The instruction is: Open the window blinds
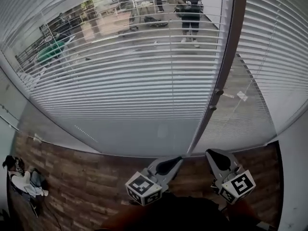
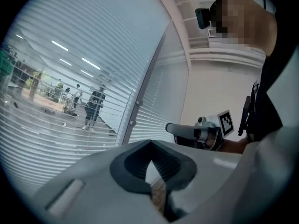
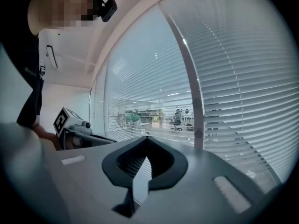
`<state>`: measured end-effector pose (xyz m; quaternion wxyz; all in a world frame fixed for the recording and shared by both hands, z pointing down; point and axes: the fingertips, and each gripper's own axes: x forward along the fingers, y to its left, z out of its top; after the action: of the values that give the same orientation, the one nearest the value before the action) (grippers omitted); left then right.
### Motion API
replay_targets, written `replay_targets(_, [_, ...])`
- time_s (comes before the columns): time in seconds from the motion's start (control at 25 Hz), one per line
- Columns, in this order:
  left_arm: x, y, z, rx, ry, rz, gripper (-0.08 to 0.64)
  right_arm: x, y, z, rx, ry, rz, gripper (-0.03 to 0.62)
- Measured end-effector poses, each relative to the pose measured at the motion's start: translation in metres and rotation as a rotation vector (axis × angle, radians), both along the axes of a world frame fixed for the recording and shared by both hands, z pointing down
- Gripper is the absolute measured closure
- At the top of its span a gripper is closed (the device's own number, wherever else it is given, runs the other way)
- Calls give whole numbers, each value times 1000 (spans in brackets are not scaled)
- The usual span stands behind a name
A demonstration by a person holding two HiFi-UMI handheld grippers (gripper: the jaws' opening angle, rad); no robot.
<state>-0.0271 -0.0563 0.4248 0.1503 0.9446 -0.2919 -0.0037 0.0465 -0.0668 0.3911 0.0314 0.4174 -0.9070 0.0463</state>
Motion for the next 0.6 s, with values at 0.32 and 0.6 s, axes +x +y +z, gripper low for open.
replay_targets(0.32, [67,74,9,-4,3,-20,560,67,70,12,-20,-5,-23,569])
replay_targets(0.6, [76,131,12,-8,-33,-106,560,85,116,25,-51,-52,-80,569])
